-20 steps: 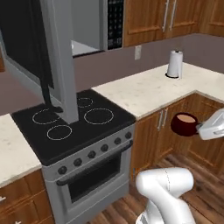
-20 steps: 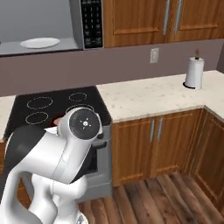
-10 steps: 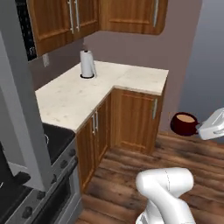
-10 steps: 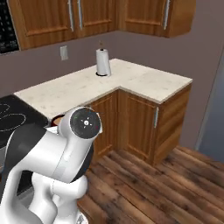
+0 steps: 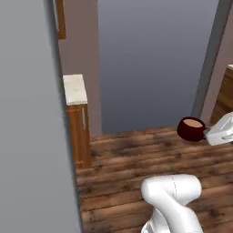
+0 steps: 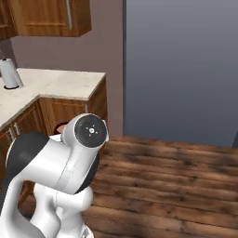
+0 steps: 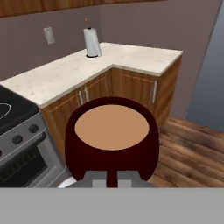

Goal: Pick the cup of tea, navigate to the dining table, and place it on the saucer.

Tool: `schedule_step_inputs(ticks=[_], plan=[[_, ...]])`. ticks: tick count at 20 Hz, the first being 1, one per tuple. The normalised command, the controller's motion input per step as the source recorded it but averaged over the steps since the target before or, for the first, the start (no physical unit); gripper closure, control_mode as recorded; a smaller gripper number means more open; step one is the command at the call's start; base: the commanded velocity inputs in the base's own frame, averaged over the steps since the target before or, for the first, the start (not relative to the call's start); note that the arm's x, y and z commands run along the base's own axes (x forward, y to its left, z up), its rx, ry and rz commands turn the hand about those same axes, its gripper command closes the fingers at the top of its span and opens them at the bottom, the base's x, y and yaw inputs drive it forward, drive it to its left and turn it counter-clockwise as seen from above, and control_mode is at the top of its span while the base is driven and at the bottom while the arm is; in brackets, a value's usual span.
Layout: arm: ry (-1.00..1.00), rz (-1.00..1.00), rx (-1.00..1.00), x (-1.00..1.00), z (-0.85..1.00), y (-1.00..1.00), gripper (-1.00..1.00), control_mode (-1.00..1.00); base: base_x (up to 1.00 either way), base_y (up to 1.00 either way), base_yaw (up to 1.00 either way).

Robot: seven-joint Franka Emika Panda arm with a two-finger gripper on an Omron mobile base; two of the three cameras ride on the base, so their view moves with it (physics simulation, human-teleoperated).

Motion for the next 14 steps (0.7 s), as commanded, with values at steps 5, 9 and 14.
schedule_step_inputs(ticks=[5, 9, 14], plan=[[0.00, 0.00, 0.00, 0.00, 0.00, 0.00, 1.00, 1.00, 0.02, 0.00, -0.86], [0.00, 0.00, 0.00, 0.00, 0.00, 0.00, 1.00, 1.00, 0.04, 0.00, -0.86], [0.00, 0.00, 0.00, 0.00, 0.00, 0.00, 1.00, 1.00, 0.19, 0.00, -0.82]])
